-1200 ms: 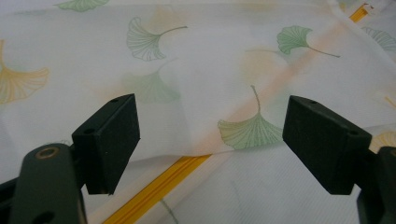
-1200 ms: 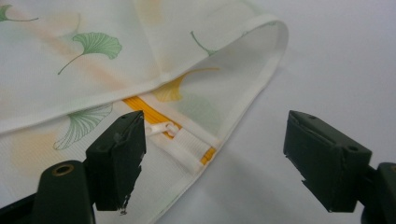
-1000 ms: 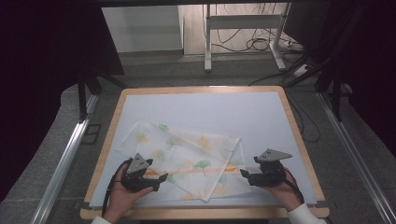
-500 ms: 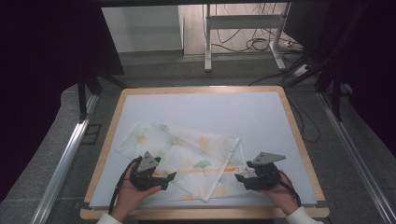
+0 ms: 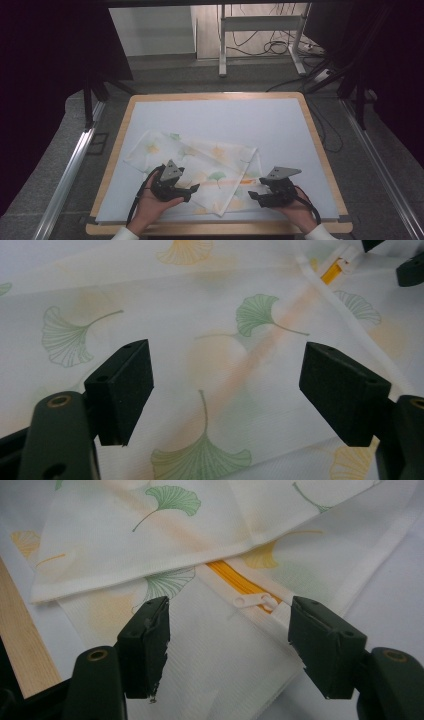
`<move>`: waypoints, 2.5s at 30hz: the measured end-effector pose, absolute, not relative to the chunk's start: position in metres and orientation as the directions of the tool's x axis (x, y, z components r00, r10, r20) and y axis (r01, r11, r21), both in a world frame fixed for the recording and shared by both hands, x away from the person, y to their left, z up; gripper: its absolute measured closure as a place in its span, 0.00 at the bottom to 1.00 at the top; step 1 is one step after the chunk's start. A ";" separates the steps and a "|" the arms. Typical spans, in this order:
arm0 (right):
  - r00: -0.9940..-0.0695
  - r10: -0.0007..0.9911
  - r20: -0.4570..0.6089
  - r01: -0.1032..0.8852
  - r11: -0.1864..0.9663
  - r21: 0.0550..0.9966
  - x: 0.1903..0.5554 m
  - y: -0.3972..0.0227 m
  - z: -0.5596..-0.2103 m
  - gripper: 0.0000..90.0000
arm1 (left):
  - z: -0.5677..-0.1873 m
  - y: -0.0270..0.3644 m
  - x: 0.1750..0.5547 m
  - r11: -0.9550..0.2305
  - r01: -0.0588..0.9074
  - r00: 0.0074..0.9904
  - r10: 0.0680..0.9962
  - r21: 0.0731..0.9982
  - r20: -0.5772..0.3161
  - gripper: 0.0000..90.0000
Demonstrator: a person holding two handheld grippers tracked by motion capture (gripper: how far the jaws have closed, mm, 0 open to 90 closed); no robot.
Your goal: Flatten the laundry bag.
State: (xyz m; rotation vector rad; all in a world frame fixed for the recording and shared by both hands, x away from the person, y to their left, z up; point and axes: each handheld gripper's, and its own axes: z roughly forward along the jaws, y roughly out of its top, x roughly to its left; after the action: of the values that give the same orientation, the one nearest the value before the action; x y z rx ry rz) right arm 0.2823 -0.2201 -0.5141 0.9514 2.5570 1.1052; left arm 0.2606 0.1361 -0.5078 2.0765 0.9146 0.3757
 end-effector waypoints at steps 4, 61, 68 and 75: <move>-0.772 0.632 0.070 0.484 0.512 0.710 0.283 -0.217 -0.515 0.38 | -0.506 0.130 0.260 -0.416 0.467 0.707 0.705 0.780 -0.047 0.24; -0.779 0.623 0.066 0.485 0.533 0.693 0.284 -0.214 -0.524 0.43 | -0.530 0.041 0.236 -0.679 0.366 0.884 0.468 0.637 -0.009 0.33; -0.781 0.621 0.068 0.484 0.534 0.693 0.284 -0.214 -0.524 0.43 | -0.527 0.051 0.245 -0.661 0.398 0.881 0.469 0.636 -0.063 0.53; -0.784 0.617 0.066 0.481 0.537 0.693 0.285 -0.214 -0.524 0.43 | -0.527 0.057 0.252 -0.635 0.426 0.861 0.504 0.645 -0.072 0.82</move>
State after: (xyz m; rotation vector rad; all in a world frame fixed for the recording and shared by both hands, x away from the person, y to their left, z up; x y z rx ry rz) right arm 0.2847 -0.2145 -0.5243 0.9343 2.5862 1.0802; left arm 0.2517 0.0571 -0.5269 2.3476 0.6697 0.1487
